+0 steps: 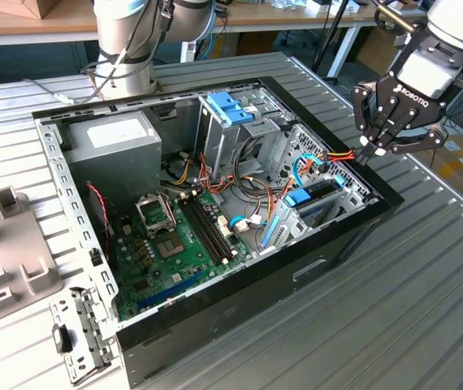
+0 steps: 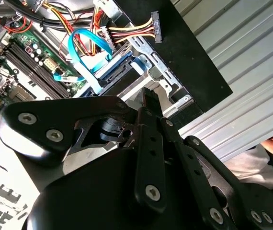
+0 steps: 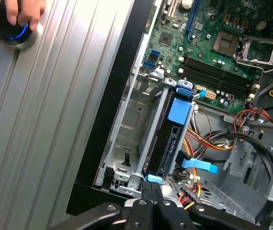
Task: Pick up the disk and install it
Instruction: 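Insert the first disk wire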
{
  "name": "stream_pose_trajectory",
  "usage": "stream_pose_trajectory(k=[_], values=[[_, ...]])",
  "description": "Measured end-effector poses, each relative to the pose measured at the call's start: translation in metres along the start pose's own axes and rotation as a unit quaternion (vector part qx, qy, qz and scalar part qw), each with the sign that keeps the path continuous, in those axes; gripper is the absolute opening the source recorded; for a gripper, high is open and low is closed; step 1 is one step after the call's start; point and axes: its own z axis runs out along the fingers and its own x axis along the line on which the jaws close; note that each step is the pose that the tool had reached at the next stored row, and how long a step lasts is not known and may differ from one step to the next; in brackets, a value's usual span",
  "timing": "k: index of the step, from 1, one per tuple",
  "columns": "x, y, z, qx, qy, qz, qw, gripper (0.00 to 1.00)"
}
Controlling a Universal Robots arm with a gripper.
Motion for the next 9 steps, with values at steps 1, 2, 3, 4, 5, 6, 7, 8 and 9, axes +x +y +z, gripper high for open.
stream_pose_trajectory(k=[1, 2, 3, 4, 5, 6, 7, 8, 9], values=[[0.0000, 0.0000, 0.0000, -0.0001, 0.0000, -0.003, 1.00000, 0.11], [0.0000, 0.0000, 0.0000, -0.0001, 0.0000, -0.006, 0.99998, 0.11], [0.0000, 0.0000, 0.0000, -0.0002, 0.0000, -0.008, 0.99997, 0.11], [0.0000, 0.0000, 0.0000, -0.0002, 0.0000, -0.011, 0.99994, 0.11], [0.0000, 0.0000, 0.0000, -0.0003, -0.0001, -0.014, 0.99991, 0.11], [0.0000, 0.0000, 0.0000, -0.0004, -0.0001, -0.017, 0.99985, 0.11], [0.0000, 0.0000, 0.0000, -0.0004, -0.0001, -0.020, 0.99979, 0.11], [0.0000, 0.0000, 0.0000, -0.0005, -0.0001, -0.025, 0.99968, 0.11], [0.0000, 0.0000, 0.0000, -0.0007, -0.0001, -0.030, 0.99954, 0.11]])
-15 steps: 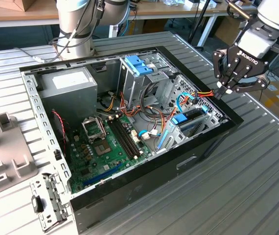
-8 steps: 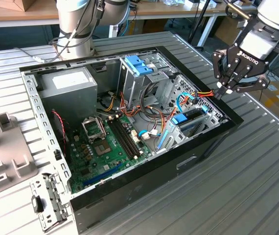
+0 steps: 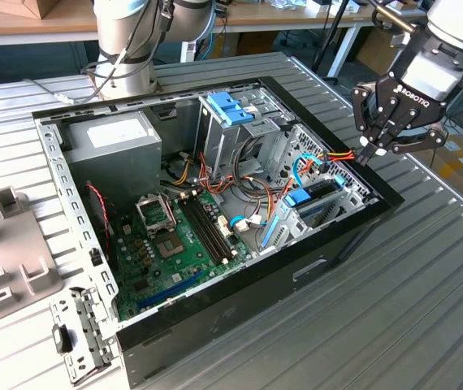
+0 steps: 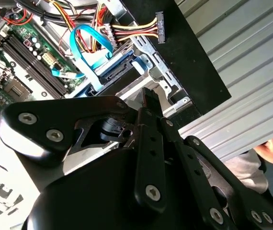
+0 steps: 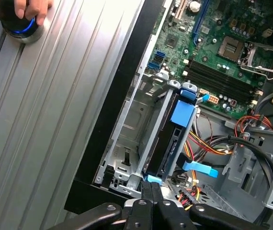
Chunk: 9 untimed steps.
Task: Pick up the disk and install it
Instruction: 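Insert the first disk wire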
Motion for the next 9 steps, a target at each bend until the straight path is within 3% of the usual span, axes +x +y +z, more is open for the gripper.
stream_pose_trajectory(k=[6, 9], values=[[0.0000, 0.0000, 0.0000, -0.0005, -0.0001, -0.023, 0.99973, 0.11], [0.0000, 0.0000, 0.0001, -0.0008, -0.0001, -0.041, 0.99916, 0.11]])
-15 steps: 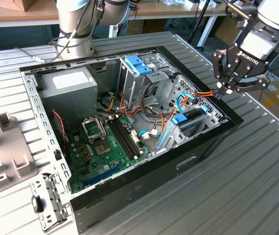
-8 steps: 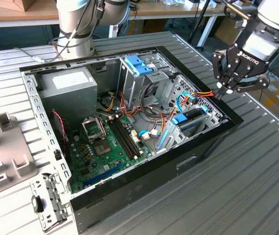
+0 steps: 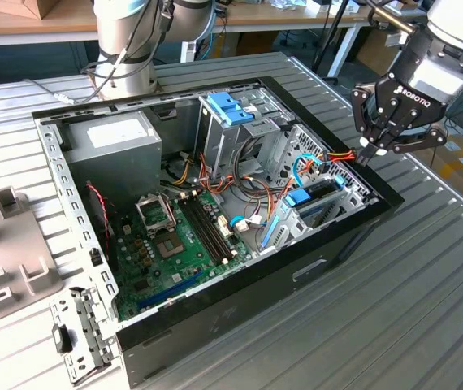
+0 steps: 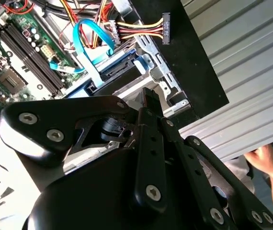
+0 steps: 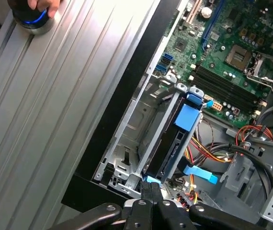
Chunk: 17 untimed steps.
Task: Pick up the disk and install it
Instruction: 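Insert the first disk wire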
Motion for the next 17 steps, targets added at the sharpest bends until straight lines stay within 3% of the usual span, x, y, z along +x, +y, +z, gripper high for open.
stream_pose_trajectory(k=[12, 17], values=[[0.0000, 0.0000, 0.0000, -0.0008, -0.0002, -0.041, 0.99916, 0.11], [0.0000, 0.0000, 0.0000, -0.0012, -0.0002, -0.060, 0.99818, 0.11]])
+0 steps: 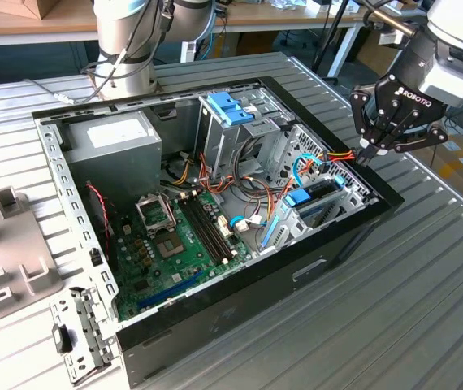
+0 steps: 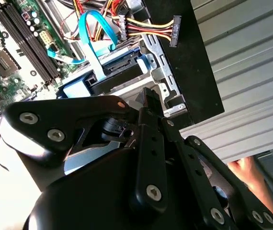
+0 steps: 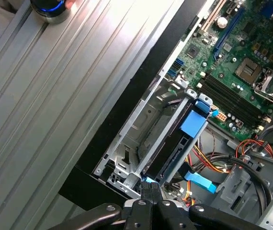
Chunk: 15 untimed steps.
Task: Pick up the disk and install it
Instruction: 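Insert the first disk wire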
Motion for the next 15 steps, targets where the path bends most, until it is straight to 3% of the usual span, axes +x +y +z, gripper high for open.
stream_pose_trajectory(k=[7, 15], values=[[0.0000, 0.0000, 0.0000, -0.0005, 0.0000, -0.023, 0.99972, 0.11], [0.0000, 0.0000, 0.0000, -0.0011, -0.0002, -0.052, 0.99867, 0.11]])
